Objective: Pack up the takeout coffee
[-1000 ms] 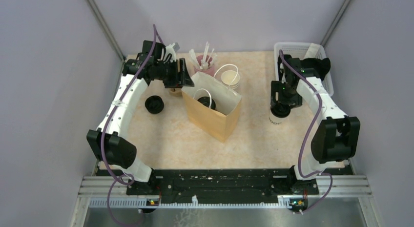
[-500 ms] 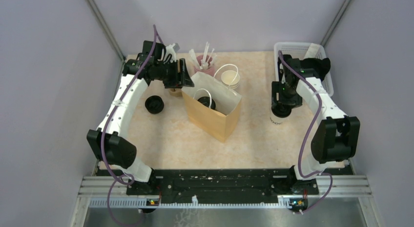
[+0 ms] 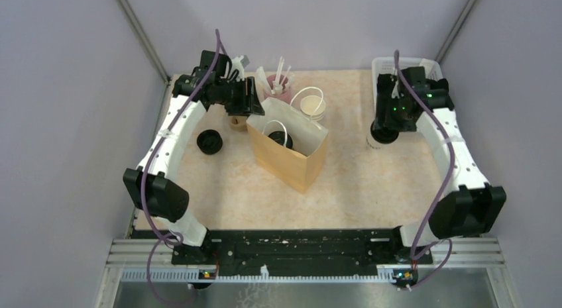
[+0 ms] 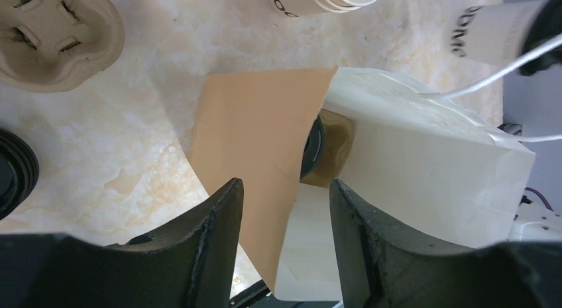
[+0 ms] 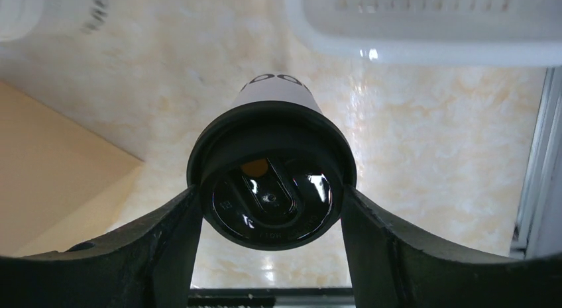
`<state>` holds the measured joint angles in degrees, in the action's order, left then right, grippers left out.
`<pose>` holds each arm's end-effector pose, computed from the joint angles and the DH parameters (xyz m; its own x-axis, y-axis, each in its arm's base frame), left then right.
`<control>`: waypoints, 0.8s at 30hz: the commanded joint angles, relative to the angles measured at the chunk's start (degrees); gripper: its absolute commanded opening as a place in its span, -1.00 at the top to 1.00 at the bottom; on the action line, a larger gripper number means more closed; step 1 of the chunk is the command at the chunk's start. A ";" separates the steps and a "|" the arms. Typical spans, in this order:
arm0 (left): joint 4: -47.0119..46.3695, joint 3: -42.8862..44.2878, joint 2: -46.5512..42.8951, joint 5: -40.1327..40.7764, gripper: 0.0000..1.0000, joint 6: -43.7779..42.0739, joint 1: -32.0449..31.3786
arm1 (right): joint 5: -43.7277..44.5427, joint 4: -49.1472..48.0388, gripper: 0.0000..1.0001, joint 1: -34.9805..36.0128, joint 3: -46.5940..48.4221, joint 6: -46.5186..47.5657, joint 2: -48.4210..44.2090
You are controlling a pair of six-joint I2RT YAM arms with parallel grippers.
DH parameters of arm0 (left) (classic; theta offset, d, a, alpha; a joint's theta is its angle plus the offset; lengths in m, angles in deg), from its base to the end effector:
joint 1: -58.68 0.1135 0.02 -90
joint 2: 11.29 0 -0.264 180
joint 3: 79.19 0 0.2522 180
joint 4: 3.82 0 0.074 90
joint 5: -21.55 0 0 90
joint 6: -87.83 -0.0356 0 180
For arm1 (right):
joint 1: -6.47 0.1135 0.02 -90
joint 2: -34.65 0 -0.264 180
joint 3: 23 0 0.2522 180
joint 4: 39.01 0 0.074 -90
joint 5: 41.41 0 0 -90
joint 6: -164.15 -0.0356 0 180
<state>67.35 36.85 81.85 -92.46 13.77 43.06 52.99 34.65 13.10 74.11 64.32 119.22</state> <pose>0.3213 -0.1049 0.3957 -0.8303 -0.0284 -0.5566 0.2899 0.8310 -0.4748 0.2924 0.0312 0.3352 -0.8704 0.0702 -0.4874 0.0713 0.9973 0.0163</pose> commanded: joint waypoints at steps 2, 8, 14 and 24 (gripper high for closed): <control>0.03 5.13 2.84 2.85 -0.11 -2.45 -0.79 | -12.98 -2.19 0.12 0.53 12.26 -3.31 -10.46; -2.59 6.60 5.06 2.23 0.13 -1.23 -1.62 | -27.03 -11.22 0.13 4.73 23.21 -11.57 -12.58; -2.84 7.21 5.89 4.92 0.45 -0.68 -2.65 | -25.85 -3.83 0.15 17.54 40.87 -11.18 -3.30; -7.68 -5.43 -5.87 10.34 0.95 3.65 -3.28 | -16.56 7.54 0.20 31.08 50.60 -6.54 4.24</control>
<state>62.78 35.54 82.99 -85.54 14.23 39.95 32.86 37.71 41.75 122.05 56.48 123.66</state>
